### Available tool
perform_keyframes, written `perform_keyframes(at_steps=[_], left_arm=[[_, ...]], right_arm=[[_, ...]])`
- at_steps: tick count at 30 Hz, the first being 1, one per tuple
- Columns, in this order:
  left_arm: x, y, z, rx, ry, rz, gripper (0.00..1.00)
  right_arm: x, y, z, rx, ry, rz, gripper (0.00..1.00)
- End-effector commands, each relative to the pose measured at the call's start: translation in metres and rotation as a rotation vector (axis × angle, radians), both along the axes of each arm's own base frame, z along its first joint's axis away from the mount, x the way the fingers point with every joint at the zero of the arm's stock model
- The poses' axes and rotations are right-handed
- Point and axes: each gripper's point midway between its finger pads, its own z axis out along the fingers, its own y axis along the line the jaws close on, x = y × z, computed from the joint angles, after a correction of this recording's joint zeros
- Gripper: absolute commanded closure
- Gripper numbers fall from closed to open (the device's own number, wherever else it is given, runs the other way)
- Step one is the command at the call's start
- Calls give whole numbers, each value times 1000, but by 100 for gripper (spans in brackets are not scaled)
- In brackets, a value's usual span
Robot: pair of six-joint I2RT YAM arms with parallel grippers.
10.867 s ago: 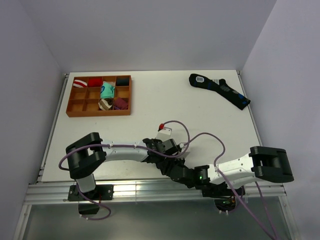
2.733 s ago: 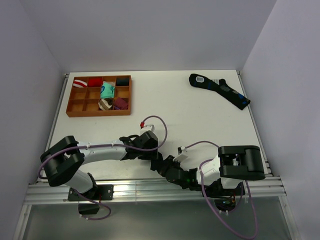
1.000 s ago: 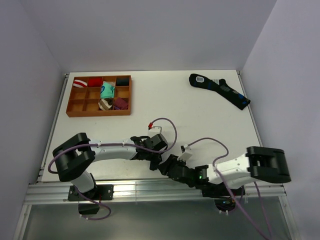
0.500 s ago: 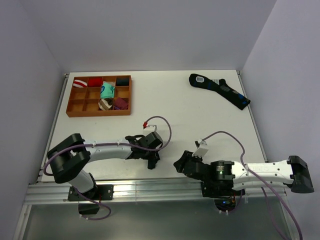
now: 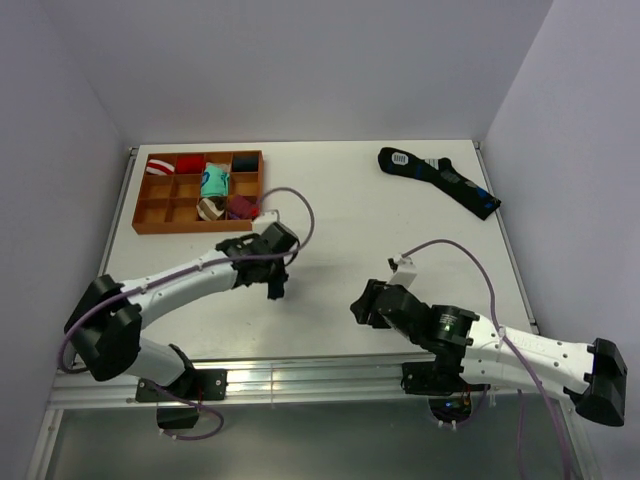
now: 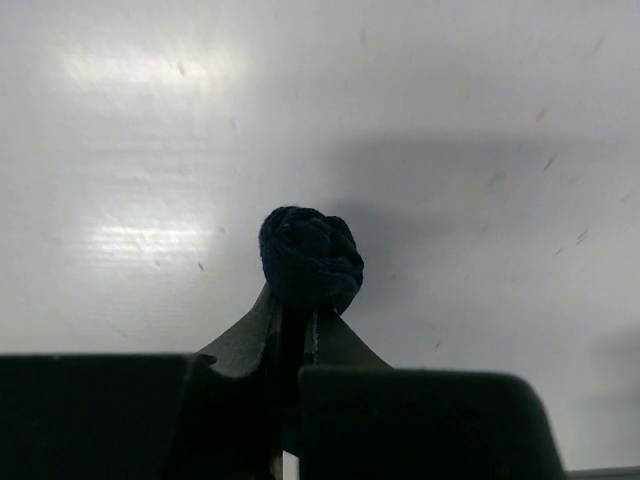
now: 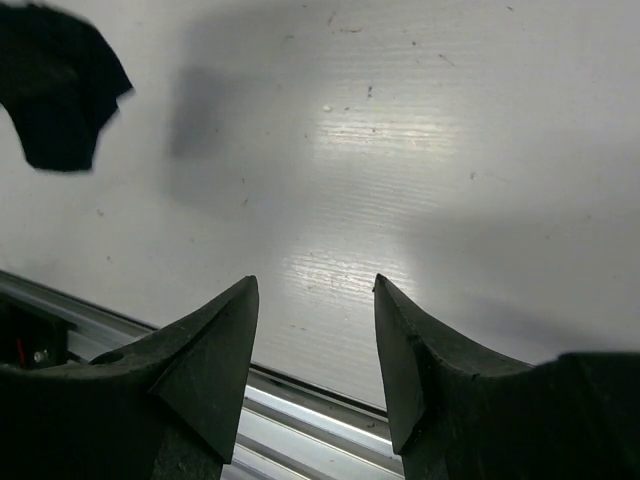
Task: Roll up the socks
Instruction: Pick up the sock at the center of the board, then place the sock in the storage box.
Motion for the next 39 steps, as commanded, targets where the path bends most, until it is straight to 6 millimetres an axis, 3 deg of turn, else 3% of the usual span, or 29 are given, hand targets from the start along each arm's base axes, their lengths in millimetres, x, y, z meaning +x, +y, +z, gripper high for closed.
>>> perform_keyframes(at_steps=[1,4,7,10,11,13,14,15,17,19,21,22,26,32,39], left_arm=[[46,15,68,-47,-161,66,100],[85,36,98,-87,-221,137,100],[124,71,119,-88,-267,227,100],[158,110,134,-117,-300,322,100],[173,131,139,-147,-322,370,100],[193,153,139,-172,-332,421,100],[203,177,136,-172,-337,470,100],[212,179,136,-209,-339,460,100],[231,205,119,-209,-312,516,100],[248,213,103,-235,-301,520,100],[262,236,97,-262,-324,559,100],[266,246,83,-280,-299,580,100],[276,267,61,-308,-289,662,100],[279,279,38,-269,-248,726,100],[276,290,10,-230,-200,771,100]], right_arm=[[12,24,38,77,-72,117,43],[21,31,39,91,-62,168,43],[38,30,38,83,-67,165,43],[48,32,39,102,-69,183,43],[49,33,35,99,-51,193,43],[55,33,34,93,-59,195,43],[59,31,30,83,-49,184,43],[57,34,28,88,-43,206,44],[59,36,25,96,-39,208,44],[59,39,20,99,-32,220,44],[58,40,17,104,-27,231,44],[59,41,15,101,-23,232,45],[59,41,7,92,-16,237,45],[55,38,-4,71,7,246,45],[57,40,-3,82,-12,250,46]])
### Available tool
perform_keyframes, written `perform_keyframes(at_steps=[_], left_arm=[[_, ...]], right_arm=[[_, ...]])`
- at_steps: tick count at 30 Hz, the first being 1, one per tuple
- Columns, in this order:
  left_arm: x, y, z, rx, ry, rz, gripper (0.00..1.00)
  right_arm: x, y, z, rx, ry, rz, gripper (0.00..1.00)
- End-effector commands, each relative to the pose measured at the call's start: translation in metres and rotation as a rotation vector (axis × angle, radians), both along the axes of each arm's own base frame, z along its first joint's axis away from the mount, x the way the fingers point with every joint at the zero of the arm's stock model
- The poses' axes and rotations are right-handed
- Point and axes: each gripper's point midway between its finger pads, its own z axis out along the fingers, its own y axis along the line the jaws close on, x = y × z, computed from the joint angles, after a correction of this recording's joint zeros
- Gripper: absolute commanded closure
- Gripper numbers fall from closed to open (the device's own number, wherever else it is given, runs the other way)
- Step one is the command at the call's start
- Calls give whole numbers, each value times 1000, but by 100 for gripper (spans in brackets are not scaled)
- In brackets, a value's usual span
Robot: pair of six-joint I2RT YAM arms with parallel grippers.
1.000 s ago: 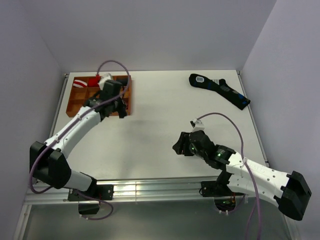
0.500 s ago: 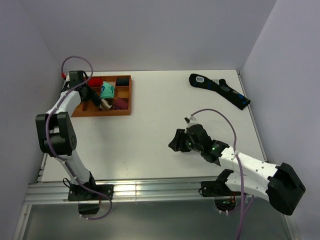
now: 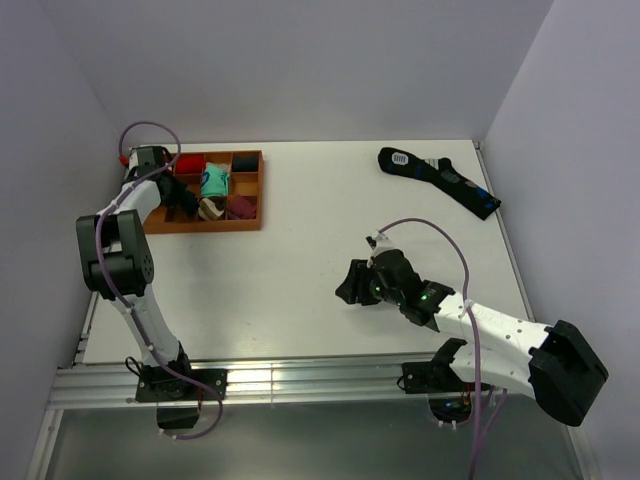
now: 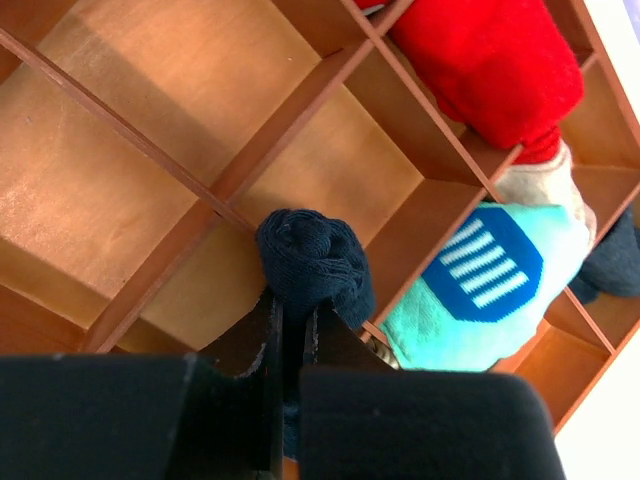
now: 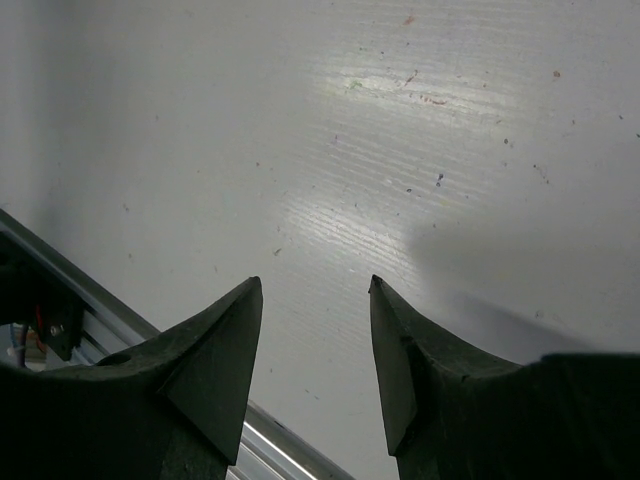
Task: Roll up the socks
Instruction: Place the sock in the storage box.
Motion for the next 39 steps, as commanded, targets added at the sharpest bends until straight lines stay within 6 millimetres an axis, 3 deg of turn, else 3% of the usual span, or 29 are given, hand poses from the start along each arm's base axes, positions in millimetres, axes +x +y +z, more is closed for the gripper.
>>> perform_keyframes(at_steps=[1,17,39], left_arm=[[10,11,1,17,-20,41,100],[-32,24,-50,42,186,109,100],[-67,36,-87,77,362,146,100]], right_arm=[[7,4,7,22,-48,13,46],[5,4,4,23,-45,20,46],[4,4,4,23,-45,22,46]])
